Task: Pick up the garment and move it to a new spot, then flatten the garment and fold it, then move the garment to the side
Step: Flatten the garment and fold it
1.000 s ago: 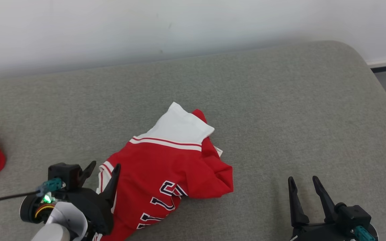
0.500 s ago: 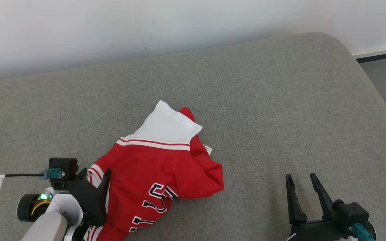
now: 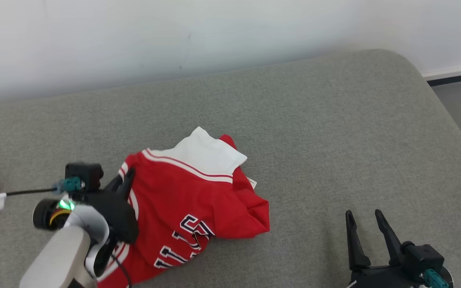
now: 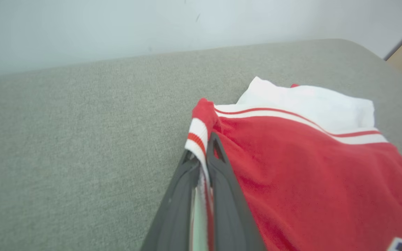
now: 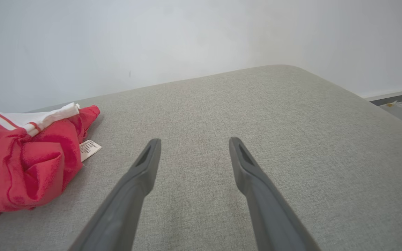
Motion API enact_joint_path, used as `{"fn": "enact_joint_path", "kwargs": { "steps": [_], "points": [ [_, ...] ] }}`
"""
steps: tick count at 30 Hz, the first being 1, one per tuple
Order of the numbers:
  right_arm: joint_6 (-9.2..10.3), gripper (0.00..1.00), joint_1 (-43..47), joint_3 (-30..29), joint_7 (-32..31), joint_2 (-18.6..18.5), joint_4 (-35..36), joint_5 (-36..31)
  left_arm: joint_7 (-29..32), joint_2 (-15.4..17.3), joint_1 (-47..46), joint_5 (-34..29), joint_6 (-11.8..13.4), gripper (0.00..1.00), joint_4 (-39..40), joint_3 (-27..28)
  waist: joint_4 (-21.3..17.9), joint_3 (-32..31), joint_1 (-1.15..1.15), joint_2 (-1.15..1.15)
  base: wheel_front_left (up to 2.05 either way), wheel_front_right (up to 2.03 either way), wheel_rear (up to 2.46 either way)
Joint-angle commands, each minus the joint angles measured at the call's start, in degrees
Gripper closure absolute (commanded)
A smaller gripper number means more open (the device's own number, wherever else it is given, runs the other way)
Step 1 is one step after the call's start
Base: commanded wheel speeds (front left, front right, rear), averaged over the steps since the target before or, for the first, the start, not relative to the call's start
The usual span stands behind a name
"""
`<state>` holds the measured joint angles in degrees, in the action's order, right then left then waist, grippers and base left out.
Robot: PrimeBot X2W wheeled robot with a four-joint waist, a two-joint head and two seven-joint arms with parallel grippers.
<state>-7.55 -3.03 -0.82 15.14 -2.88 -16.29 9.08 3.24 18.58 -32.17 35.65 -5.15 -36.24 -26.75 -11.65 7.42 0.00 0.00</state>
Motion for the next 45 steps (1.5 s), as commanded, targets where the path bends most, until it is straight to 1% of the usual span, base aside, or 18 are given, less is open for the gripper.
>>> {"fn": "enact_joint_path", "kwargs": {
  "steps": [1, 3, 6, 9, 13, 15, 17, 19, 24, 28, 29, 30, 31, 32, 35, 39, 41, 45],
  "points": [
    [0.13, 0.0, 0.74, -0.13, 0.09, 0.0, 0.12, -0.56, -1.12, 0.0, -1.57, 0.13, -0.29, 1.0, 1.18, 0.36, 0.87, -0.8, 0.0, 0.0, 0.0, 0.0, 0.0],
    [0.13, 0.0, 0.8, -0.11, 0.09, -0.01, 0.07, -0.61, -2.02, 0.55, -3.04, -0.42, -0.53, 1.0, 3.3, 0.31, 1.52, -1.24, 0.0, 0.0, 0.0, 0.0, 0.0],
    [0.13, 0.0, 0.51, 0.14, 0.1, 0.0, 0.02, -0.36, -2.03, 0.96, -4.61, 1.2, -0.63, 1.0, 7.26, 1.63, 2.09, -1.57, 0.0, 0.0, 0.0, 0.0, 0.0],
    [0.13, 0.0, 0.14, 0.48, 0.09, -0.01, 0.05, 0.16, -1.26, 3.11, -5.78, 1.86, 0.11, 1.0, 10.77, 3.48, 2.12, -1.56, 0.0, 0.0, 0.0, 0.0, 0.0],
    [0.13, 0.0, -0.07, 0.91, 0.09, -0.01, -0.09, 0.82, -0.45, 6.04, -5.3, 2.97, 1.24, 1.0, 12.28, 5.94, 1.26, -0.96, 0.0, 0.0, 0.0, 0.0, 0.0],
    [0.13, 0.0, -0.16, 1.17, 0.1, -0.01, -0.12, 0.97, -0.47, 8.25, -4.37, 2.15, 1.8, 1.0, 11.72, 6.54, 0.45, -0.45, 0.0, 0.0, 0.0, 0.0, 0.0],
    [0.13, 0.0, -0.34, 1.07, 0.1, 0.0, -0.13, 1.13, -1.44, 8.71, -3.68, 3.14, 1.88, 1.0, 10.68, 7.63, -0.39, 0.17, 0.0, 0.0, 0.0, 0.0, 0.0],
    [0.13, 0.0, -0.67, 1.06, 0.1, 0.0, -0.17, 1.02, -2.33, 9.54, -2.88, 3.18, 1.33, 1.0, 9.06, 7.81, -1.24, 0.89, 0.0, 0.0, 0.0, 0.0, 0.0],
    [0.13, 0.0, -1.63, 0.71, 0.09, -0.01, -0.01, 0.63, -5.38, 9.69, -2.73, 3.14, 0.04, 1.0, 4.15, 7.42, -2.82, 2.39, 0.0, 0.0, 0.0, 0.0, 0.0],
    [0.13, 0.0, -1.69, 0.49, 0.09, -0.01, -0.02, 0.44, -9.68, 9.47, -4.48, 1.58, -0.9, 1.0, 1.0, 6.2, -3.05, 2.7, 0.0, 0.0, 0.0, 0.0, 0.0],
    [0.13, 0.0, -1.65, 0.38, 0.1, -0.03, -0.05, 0.32, -10.93, 9.33, -5.0, 1.45, -1.17, 0.72, 0.41, 6.18, -2.92, 2.59, 0.0, 0.0, 0.0, 0.0, 0.0],
    [0.13, 0.0, -1.56, 0.34, 0.1, 0.0, -0.15, 0.24, -11.67, 8.89, -5.12, 1.81, -1.33, 0.59, -0.65, 6.14, -2.7, 2.34, 0.0, 0.0, 0.0, 0.0, 0.0],
    [0.13, 0.0, -1.42, 0.48, 0.1, 0.01, -0.24, 0.15, -11.55, 8.38, -5.09, 2.45, -1.31, 0.1, -1.89, 6.06, -2.5, 2.08, 0.0, 0.0, 0.0, 0.0, 0.0],
    [0.13, 0.0, -1.28, 0.57, 0.1, 0.01, -0.27, 0.13, -11.83, 8.23, -5.26, 2.28, -1.49, 0.0, -2.61, 5.7, -2.23, 1.77, 0.0, 0.0, 0.0, 0.0, 0.0],
    [0.13, 0.0, -0.85, 0.64, 0.1, 0.0, -0.24, 0.06, -13.36, 7.61, -5.92, 2.3, -1.92, 0.0, -4.24, 4.87, -1.15, 0.65, 0.0, 0.0, 0.0, 0.0, 0.0],
    [0.13, 0.0, -0.23, 0.78, 0.09, -0.01, -0.44, -0.16, -15.14, 7.35, -5.0, 2.13, -1.87, 0.0, -4.77, 4.53, 0.07, -0.61, 0.0, 0.0, 0.0, 0.0, 0.0],
    [0.13, 0.0, -0.05, 0.8, 0.09, 0.0, -0.48, -0.27, -16.45, 7.43, -3.74, 2.07, -1.9, 0.0, -4.26, 4.87, 0.9, -1.41, 0.0, 0.0, 0.0, 0.0, 0.0],
    [0.13, 0.0, 1.08, 0.68, 0.09, -0.02, -0.31, -0.46, -18.1, 7.79, -0.34, 1.3, -0.78, 0.0, -0.65, 6.72, 2.36, -2.65, 0.0, 0.0, 0.0, 0.0, 0.0]
  ]
}}
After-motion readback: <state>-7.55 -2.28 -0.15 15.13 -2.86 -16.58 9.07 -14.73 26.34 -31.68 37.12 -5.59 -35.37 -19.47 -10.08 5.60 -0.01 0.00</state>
